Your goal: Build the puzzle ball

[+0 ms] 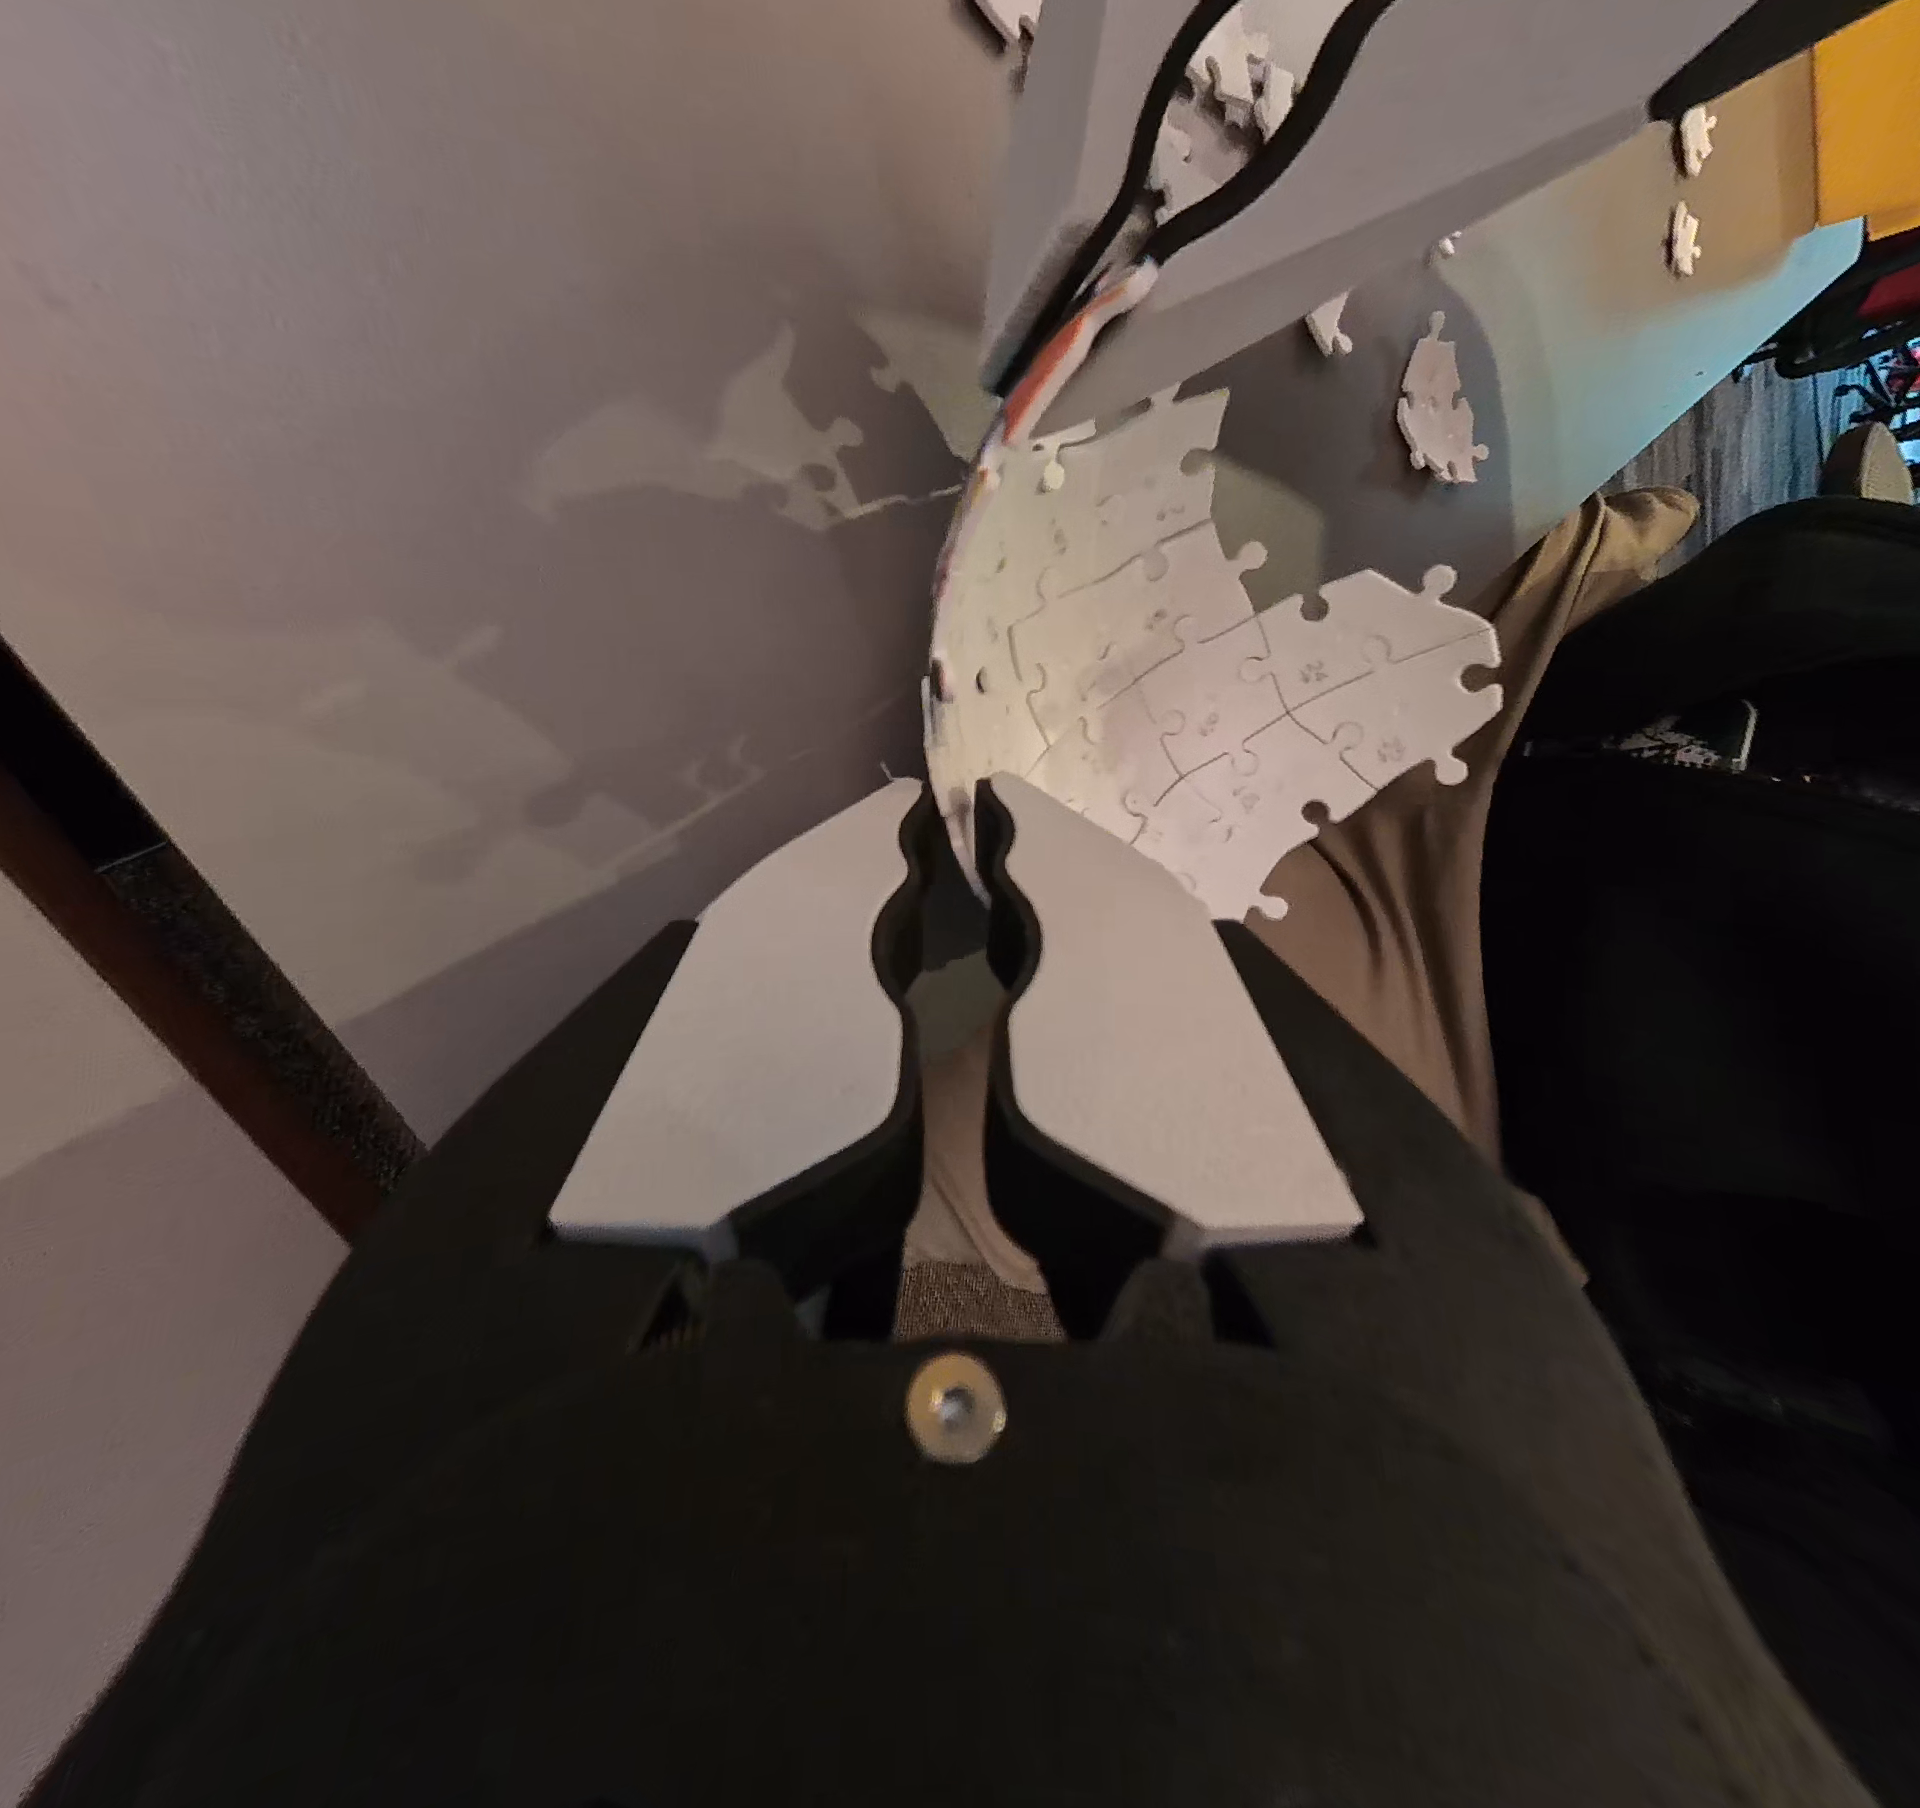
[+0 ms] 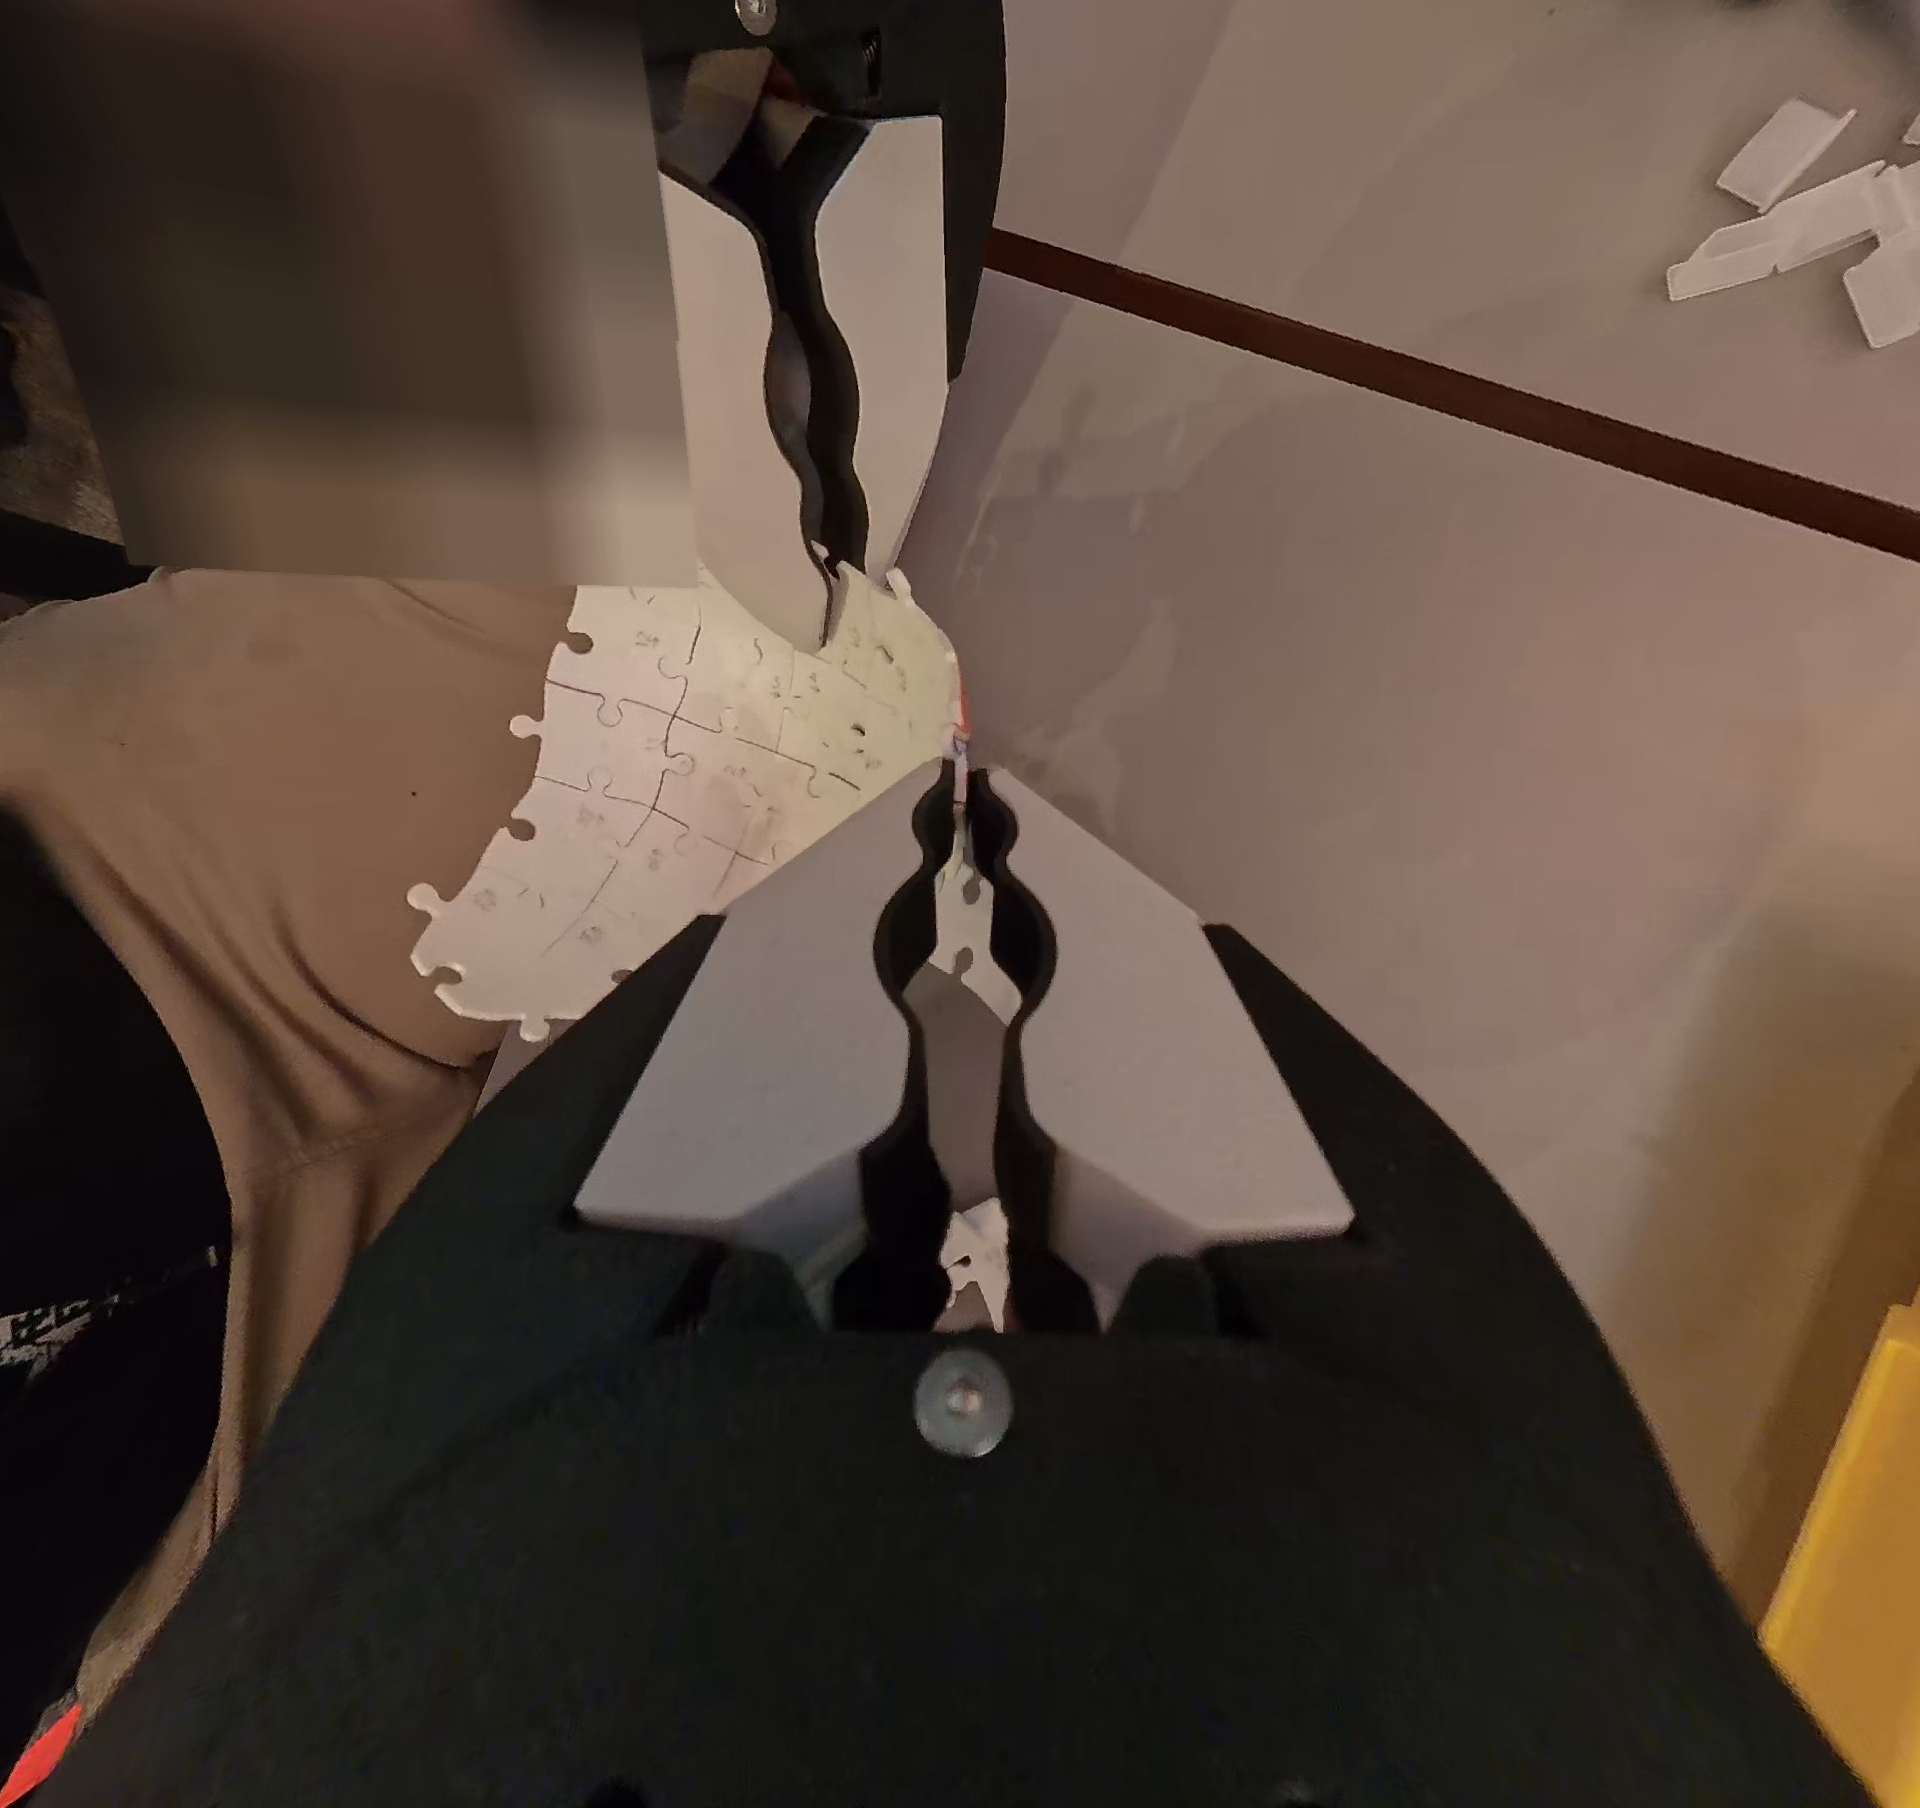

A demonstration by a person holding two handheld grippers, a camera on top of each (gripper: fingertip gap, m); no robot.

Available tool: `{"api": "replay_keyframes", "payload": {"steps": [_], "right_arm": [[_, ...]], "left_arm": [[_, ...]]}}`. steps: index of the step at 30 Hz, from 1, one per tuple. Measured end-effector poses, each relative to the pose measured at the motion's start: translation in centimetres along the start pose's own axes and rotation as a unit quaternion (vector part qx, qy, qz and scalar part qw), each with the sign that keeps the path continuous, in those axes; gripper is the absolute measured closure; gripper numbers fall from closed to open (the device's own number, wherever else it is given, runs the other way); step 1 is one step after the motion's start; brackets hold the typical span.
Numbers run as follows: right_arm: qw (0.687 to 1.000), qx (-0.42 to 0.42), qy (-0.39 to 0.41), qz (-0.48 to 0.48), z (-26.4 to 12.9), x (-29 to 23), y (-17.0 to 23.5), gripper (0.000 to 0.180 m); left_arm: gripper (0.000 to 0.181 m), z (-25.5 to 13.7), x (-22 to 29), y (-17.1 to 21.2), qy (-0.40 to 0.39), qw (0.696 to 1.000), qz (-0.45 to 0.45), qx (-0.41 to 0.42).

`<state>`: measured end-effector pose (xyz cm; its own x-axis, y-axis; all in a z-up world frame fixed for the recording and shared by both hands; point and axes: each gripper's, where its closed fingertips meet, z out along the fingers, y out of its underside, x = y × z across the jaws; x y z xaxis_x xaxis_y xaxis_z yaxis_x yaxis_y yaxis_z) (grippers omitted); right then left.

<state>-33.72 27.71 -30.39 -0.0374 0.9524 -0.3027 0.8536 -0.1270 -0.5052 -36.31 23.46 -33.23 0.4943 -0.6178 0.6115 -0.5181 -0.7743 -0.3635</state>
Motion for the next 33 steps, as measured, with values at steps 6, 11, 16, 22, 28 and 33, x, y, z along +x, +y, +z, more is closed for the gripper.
{"api": "replay_keyframes", "payload": {"steps": [6,11,16,22,28,33], "right_arm": [[1.000,-0.005,0.007,0.008,-0.1,0.1,0.0,0.180],[1.000,-0.007,0.011,0.013,-0.2,0.2,-0.1,0.173],[1.000,-0.011,0.006,0.008,0.1,-0.1,0.0,0.176],[1.000,-0.016,-0.001,0.003,0.5,-0.3,0.1,0.173],[1.000,-0.029,-0.004,-0.006,1.1,-0.6,0.1,0.171],[0.999,-0.040,-0.004,-0.014,1.4,-0.7,0.3,0.175]], "left_arm": [[0.175,-0.1,-0.2,-0.3,-0.008,1.000,0.011,0.005],[0.176,-0.1,-0.2,-0.5,-0.009,1.000,0.018,0.010],[0.178,-0.3,0.1,-1.0,-0.010,0.999,0.027,0.015],[0.178,-0.2,0.2,-1.2,-0.012,0.999,0.034,0.016],[0.178,-0.2,0.3,-1.6,-0.015,0.999,0.041,0.017],[0.178,0.0,0.2,-1.7,-0.019,0.999,0.043,0.011]]}}
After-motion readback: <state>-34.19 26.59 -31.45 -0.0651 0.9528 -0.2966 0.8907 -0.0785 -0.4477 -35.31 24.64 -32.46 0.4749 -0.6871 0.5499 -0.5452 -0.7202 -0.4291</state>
